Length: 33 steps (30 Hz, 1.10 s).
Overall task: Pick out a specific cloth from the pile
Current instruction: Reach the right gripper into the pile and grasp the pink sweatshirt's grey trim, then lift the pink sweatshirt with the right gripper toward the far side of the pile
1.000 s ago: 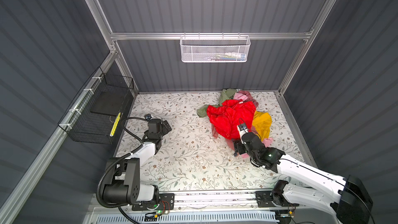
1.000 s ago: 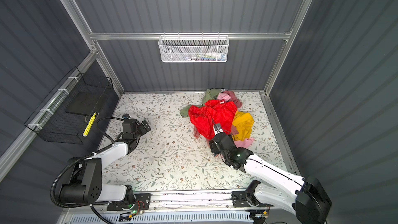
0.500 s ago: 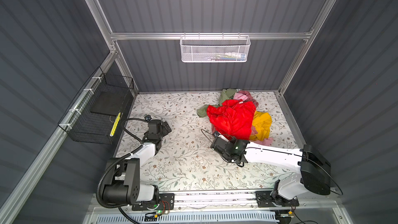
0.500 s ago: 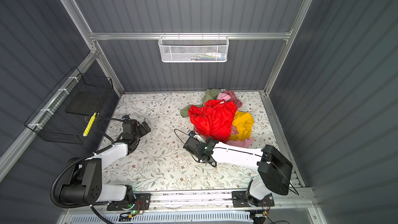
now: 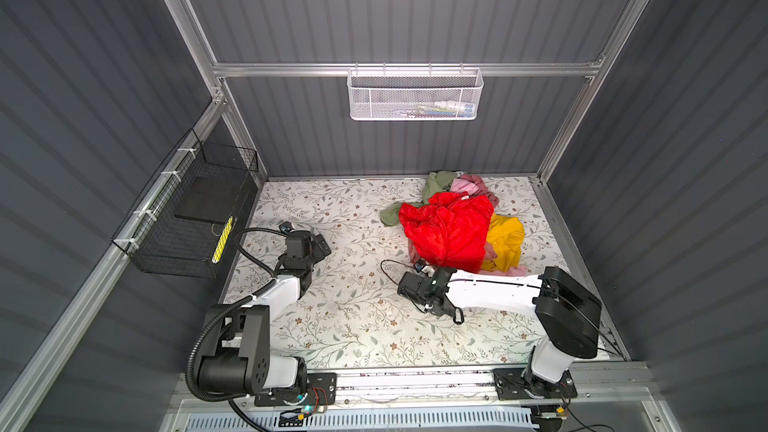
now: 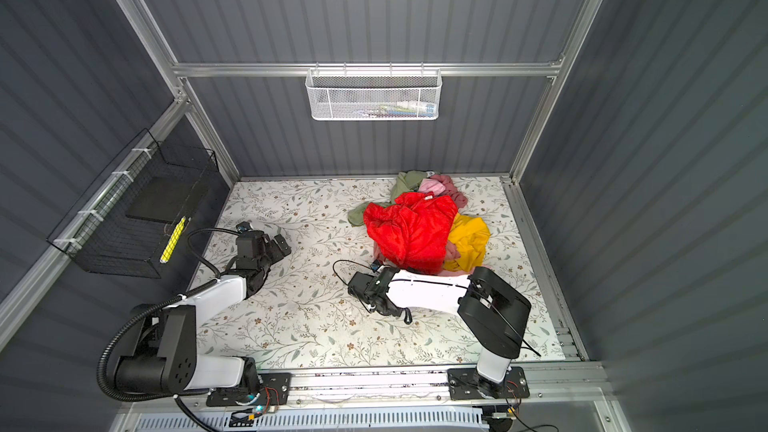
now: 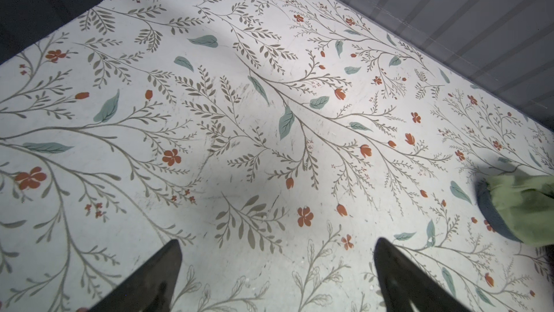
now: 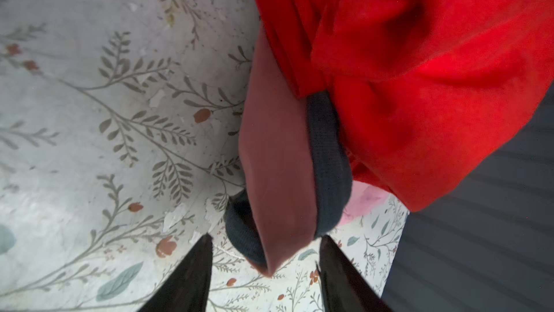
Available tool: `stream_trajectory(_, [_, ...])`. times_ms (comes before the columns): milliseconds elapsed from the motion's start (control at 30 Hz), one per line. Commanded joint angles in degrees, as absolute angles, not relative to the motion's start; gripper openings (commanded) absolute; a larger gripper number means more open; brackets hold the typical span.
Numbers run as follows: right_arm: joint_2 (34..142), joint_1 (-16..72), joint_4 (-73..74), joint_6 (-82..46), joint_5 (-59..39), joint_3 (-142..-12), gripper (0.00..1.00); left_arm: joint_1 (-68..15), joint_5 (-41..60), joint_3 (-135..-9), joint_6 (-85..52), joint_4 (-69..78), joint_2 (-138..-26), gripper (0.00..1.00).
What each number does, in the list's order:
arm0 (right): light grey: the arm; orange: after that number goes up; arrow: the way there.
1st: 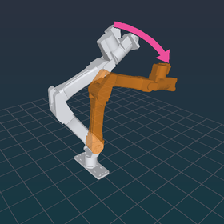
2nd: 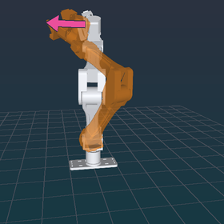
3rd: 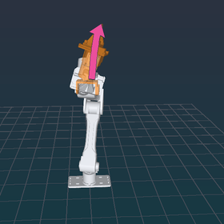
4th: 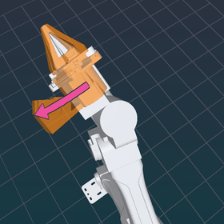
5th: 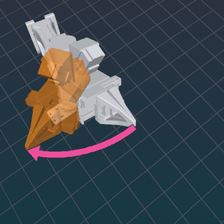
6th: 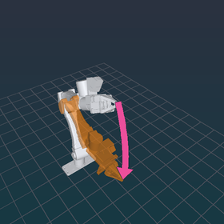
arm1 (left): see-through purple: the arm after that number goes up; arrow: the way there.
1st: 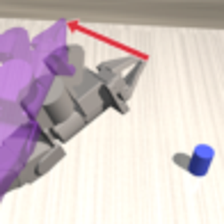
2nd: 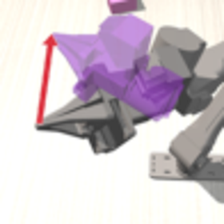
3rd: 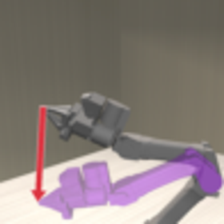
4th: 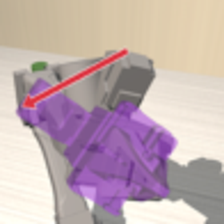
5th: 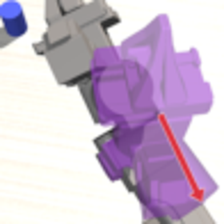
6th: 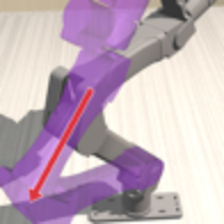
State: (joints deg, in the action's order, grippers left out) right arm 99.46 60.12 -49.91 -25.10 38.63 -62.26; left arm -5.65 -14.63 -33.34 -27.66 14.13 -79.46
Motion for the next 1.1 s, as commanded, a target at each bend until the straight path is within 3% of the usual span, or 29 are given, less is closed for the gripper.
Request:
stream_trajectory(0, [100.52, 58.16, -51.96, -26.63, 38.48, -63.49, 0.57, -5.98, -13.67, -33.64, -26.55, 13.38, -78.89, 1.00])
stream_trajectory(200, [102.40, 56.35, -50.12, -24.85, 38.61, -64.34, 0.60, -5.98, -13.09, -35.10, -25.21, 12.31, -79.88, 1.00])
stream_trajectory(433, [105.97, 54.69, -48.32, -22.78, 36.87, -64.69, 0.58, -5.98, -13.35, -35.27, -25.22, 11.91, -79.54, 1.00])
stream_trajectory(567, [105.97, 54.06, -46.86, -21.98, 36.40, -65.67, 0.44, -6.00, -13.28, -35.62, -25.22, 11.60, -79.93, 1.00])
stream_trajectory(800, [101.23, 53.66, -46.71, -22.61, 38.40, -64.78, 0.02, -6.02, -13.17, -36.45, -24.46, 11.07, -80.09, 1.00])
stream_trajectory(1067, [90.00, 52.47, -45.42, -24.54, 37.49, -62.39, 0.00, -5.98, -13.18, -37.24, -23.05, 10.52, -80.59, 1.00])
